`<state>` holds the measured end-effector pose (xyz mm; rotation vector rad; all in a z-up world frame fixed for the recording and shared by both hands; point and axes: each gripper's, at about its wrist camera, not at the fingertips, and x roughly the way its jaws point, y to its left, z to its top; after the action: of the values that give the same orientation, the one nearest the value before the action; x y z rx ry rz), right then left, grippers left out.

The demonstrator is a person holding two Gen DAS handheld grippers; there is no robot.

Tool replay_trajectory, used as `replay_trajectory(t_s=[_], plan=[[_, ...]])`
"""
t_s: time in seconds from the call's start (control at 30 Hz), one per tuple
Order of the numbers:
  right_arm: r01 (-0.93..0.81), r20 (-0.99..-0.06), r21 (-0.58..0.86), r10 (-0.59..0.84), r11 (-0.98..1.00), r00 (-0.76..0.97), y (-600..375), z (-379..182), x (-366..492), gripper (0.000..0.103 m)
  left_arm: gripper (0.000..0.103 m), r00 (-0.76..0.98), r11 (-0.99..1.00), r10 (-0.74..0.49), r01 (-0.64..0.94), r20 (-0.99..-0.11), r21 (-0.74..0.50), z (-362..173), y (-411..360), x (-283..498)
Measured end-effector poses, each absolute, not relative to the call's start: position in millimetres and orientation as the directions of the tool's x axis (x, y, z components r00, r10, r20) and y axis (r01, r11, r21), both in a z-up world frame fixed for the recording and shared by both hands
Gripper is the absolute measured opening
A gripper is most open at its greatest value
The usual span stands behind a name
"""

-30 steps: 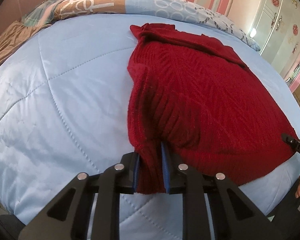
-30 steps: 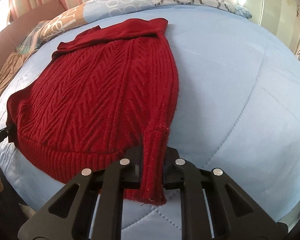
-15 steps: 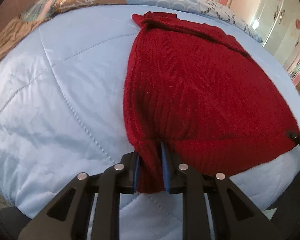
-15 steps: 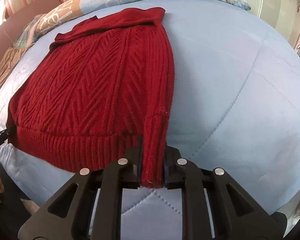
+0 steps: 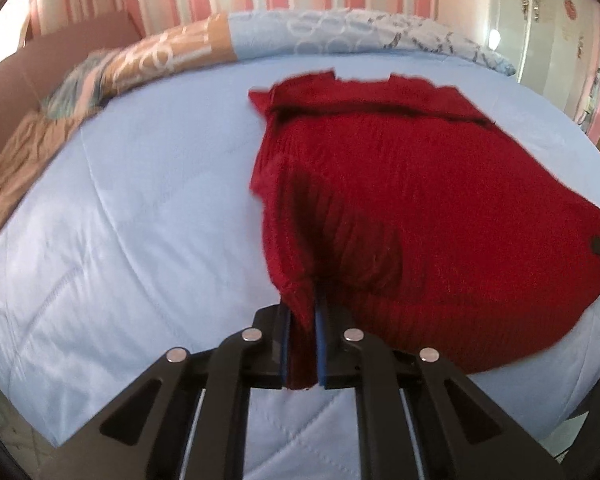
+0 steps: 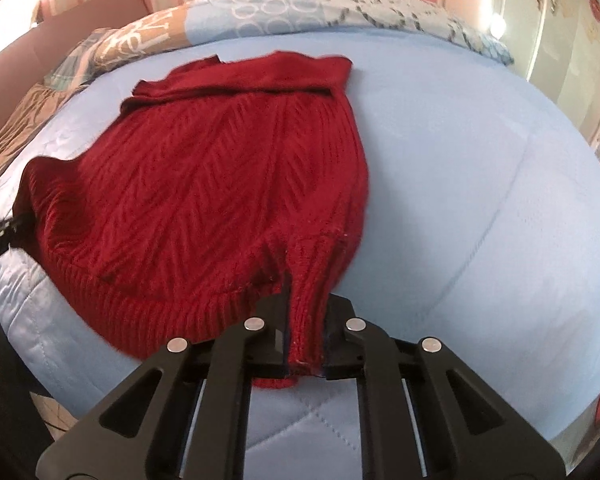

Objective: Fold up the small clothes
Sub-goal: 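Hold the hem with the left gripper while the right gripper grasps the hem beside it, then lift the hem with both grippers, fold it toward the collar, open both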

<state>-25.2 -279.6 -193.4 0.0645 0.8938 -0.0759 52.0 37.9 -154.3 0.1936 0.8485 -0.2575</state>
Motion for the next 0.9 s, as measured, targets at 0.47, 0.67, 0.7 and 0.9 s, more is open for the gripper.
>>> replay_trajectory(t_s=[0.47, 0.67, 0.7, 0.9], plan=[[0.042, -0.625, -0.027, -0.050, 0.999, 0.779, -271, -133, 50, 0.010, 0.009, 0.770, 0.958, -0.179, 0.277, -0.612, 0.068, -96, 16, 117], [0.100, -0.563, 0.003, -0.081, 0.995, 0.823, -299, -121, 82, 0.010, 0.009, 0.801, 0.981, -0.142, 0.194, -0.581, 0.027, -84, 35, 158], [0.102, -0.550, 0.010, -0.080, 0.995, 0.831, -301, -119, 86, 0.010, 0.009, 0.804, 0.981, -0.139, 0.190, -0.578, 0.029, -84, 37, 162], [0.081, -0.472, -0.050, -0.095, 0.995, 0.876, -303, -103, 114, 0.010, 0.009, 0.833, 0.977, -0.155, 0.209, -0.532, 0.042, -66, 32, 188]])
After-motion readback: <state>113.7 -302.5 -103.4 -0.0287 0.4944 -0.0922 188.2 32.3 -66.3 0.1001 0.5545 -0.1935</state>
